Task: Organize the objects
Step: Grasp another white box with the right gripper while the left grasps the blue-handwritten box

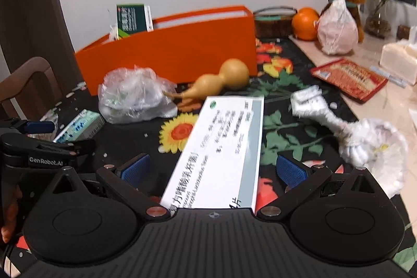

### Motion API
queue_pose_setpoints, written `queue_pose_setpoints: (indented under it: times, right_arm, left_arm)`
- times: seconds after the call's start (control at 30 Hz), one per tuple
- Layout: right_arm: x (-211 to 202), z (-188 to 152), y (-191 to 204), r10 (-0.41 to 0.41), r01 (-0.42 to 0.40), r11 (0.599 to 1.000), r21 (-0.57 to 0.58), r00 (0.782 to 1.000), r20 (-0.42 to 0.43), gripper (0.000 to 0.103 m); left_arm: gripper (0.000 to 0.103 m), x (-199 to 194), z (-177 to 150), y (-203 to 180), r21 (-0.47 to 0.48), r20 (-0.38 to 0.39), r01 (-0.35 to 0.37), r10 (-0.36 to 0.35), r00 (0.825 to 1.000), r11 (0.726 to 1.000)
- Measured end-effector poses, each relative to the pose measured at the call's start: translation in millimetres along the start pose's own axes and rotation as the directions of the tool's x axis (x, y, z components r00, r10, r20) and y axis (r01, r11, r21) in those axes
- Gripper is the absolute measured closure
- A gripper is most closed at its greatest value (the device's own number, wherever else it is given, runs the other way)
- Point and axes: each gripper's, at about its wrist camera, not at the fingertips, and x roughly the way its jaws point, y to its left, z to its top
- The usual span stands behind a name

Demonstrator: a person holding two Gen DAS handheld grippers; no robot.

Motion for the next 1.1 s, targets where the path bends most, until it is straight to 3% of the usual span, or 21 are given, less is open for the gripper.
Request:
queue_pose_setpoints:
  times: [0.57,0.7,0.8,1.1]
  right_arm:
    - [3,-3,-1,0.0,-0.001,0.999,-0.033,1.0,-0.025,0.0]
    - [2,-3,-1,0.017,-0.018,0.999,-0.05,1.0,-0.019,0.008]
    - [1,-4,0,0.016,-0.016,0.997,-0.072,1.0,-0.005,0.023]
    - [-6,-3,0,0.091,-0.088,0.993,-0.077,0.995,0.033,0.03]
  left_arm:
    - [0.0,7,2,9,-0.05,-0.03,0.07,-0.072,0.997,0.996]
    - [0.0,6,2,4,-0.026,-0.029,0.1,-0.101,0.994,0.995]
    - [0.0,4,2,2,-0.015,-0.019,0.122,-0.122,0.992,0.992]
    - [0.006,-9,-2,-14,0.051,0.025,0.205,-0.206,0.978,0.978]
